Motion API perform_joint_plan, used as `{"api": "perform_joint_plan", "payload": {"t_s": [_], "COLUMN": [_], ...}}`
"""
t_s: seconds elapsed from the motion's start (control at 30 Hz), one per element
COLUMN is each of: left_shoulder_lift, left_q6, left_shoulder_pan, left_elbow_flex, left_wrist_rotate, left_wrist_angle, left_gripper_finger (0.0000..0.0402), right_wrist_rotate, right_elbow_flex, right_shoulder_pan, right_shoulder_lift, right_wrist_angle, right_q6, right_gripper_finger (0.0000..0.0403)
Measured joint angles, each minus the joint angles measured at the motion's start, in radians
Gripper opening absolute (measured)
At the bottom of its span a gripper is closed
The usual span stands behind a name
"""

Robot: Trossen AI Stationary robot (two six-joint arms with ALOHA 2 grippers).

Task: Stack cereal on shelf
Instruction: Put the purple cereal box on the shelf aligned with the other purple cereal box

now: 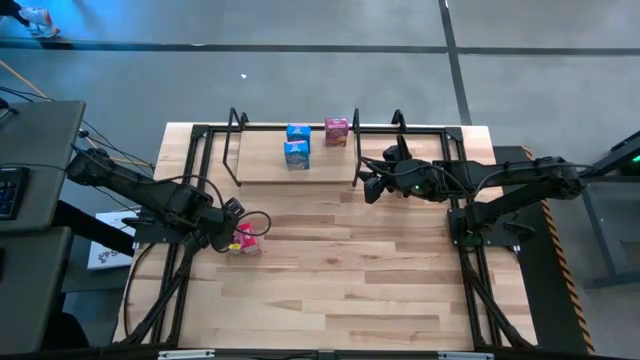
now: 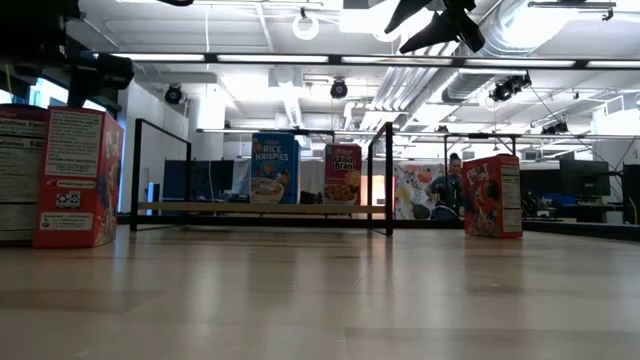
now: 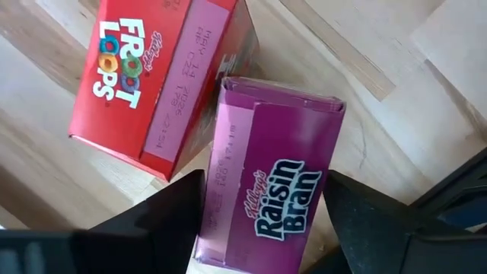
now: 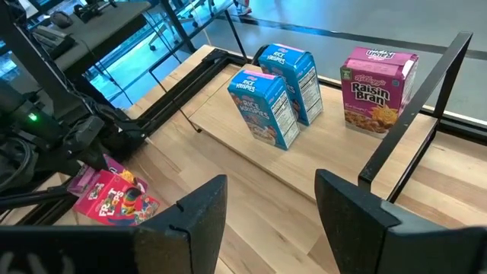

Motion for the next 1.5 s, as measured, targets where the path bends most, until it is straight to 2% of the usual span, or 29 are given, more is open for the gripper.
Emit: {"api": "perform_joint_plan", "payload": {"t_s": [0.47,0.77,0.93,1.07,1.13,1.2,1.37,1.5], "left_shoulder_lift": [0.0,0.0,0.0,0.0,0.0,0.001,0.055,0.166], "left_q6": [-0.04,-0.166,-0.211,-0.266,-0.314,-0.362,-0.414,-0.435], "left_shoulder_pan": [0.0,0.0,0.0,0.0,0.005,0.023,0.094,0.145], "left_elbow_flex": [0.005,0.151,0.258,0.341,0.376,0.41,0.473,0.527], "left_wrist_rotate": [-0.005,-0.024,-0.129,-0.331,-0.417,-0.435,-0.364,-0.302], "left_wrist_angle": [-0.019,-0.163,-0.289,-0.335,-0.317,-0.275,-0.053,0.086], "left_gripper_finger": [0.0174,0.0157,0.0156,0.0156,0.0156,0.0156,0.0156,0.0156], "right_wrist_rotate": [0.0,0.0,0.001,0.004,0.004,0.004,-0.009,-0.058], "right_elbow_flex": [0.0,0.0,0.0,0.001,0.001,0.001,0.001,0.002], "right_shoulder_pan": [0.0,0.0,0.0,0.0,0.0,0.0,0.0,0.0], "right_shoulder_lift": [0.0,0.0,0.0,0.0,0.0,0.0,0.0,0.0], "right_wrist_angle": [0.0,0.0,0.0,0.0,0.0,0.003,0.086,0.2], "right_q6": [0.0,-0.008,-0.019,-0.019,-0.019,-0.019,-0.052,-0.119], "right_gripper_finger": [0.019,0.019,0.019,0.019,0.019,0.019,0.019,0.019]}}
